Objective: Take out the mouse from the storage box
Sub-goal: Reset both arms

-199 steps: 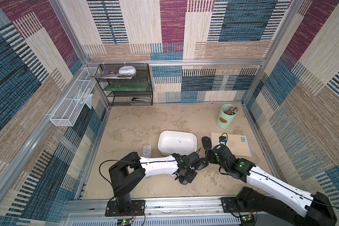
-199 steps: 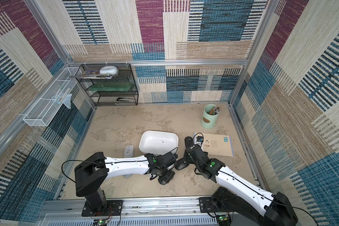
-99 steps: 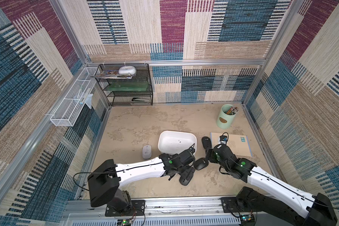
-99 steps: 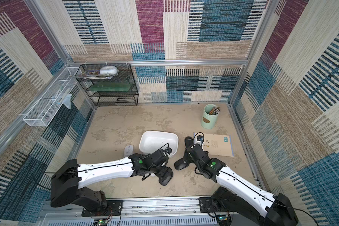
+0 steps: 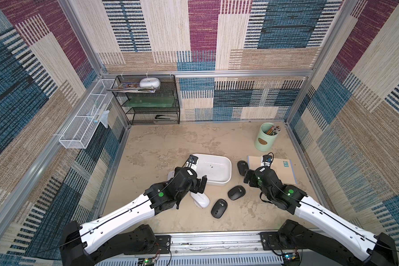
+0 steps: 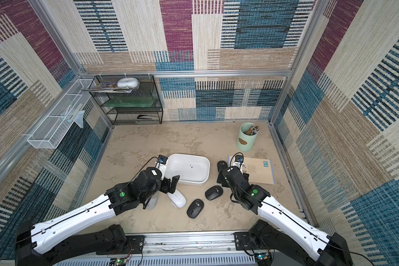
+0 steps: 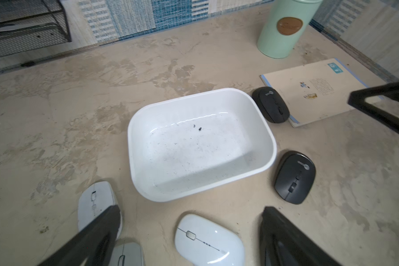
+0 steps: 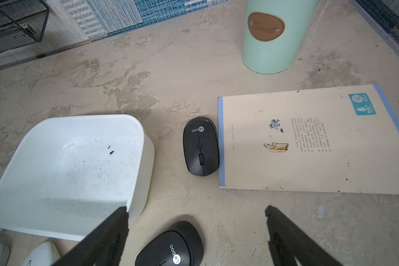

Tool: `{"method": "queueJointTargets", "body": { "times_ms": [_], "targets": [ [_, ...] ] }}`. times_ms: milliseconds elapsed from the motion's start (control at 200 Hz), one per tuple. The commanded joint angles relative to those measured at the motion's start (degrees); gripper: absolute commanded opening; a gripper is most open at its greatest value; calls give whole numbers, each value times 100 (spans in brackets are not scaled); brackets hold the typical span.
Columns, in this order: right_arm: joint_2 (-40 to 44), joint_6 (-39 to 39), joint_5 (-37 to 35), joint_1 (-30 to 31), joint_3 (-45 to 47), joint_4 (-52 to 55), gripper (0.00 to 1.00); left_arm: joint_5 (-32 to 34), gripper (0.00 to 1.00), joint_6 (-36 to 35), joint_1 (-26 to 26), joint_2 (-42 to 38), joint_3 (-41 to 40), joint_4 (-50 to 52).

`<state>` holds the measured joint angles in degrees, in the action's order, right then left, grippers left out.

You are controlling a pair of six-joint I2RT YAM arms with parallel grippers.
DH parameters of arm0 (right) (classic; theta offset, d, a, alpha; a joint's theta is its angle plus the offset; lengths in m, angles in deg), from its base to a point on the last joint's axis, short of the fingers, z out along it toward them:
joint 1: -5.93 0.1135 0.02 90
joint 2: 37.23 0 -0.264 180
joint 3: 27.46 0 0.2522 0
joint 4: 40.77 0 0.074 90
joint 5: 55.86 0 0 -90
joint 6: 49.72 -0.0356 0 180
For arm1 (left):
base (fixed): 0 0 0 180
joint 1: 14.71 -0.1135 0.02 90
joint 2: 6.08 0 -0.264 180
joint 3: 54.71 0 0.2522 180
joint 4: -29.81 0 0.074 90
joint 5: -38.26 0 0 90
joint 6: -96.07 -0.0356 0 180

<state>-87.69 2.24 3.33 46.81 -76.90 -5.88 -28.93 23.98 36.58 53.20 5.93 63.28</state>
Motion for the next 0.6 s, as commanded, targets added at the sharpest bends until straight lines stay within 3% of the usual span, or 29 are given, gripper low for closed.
{"method": "queueJointTargets", "body": {
  "times_ms": [0, 170, 240, 426, 596],
  "targets": [
    [-1, 121, -377, -9, -76, -213, 100, 392, 100, 26, -305, 53, -21, -488],
    [-23, 540, -881, -60, 21, -735, 99, 1514, 100, -194, -725, -96, -479, -1531],
    [50, 891, -1102, -95, 115, -1167, 99, 1663, 100, -406, -1062, -81, -668, -2067],
    [119, 1963, -1441, -465, 262, -2358, 99, 2221, 100, -954, -2060, 866, -286, -2399],
    [-173, 2625, -1246, -1177, 266, -3065, 99, 1904, 100, -1783, -3017, 1251, -1139, -4044]
  ]
}}
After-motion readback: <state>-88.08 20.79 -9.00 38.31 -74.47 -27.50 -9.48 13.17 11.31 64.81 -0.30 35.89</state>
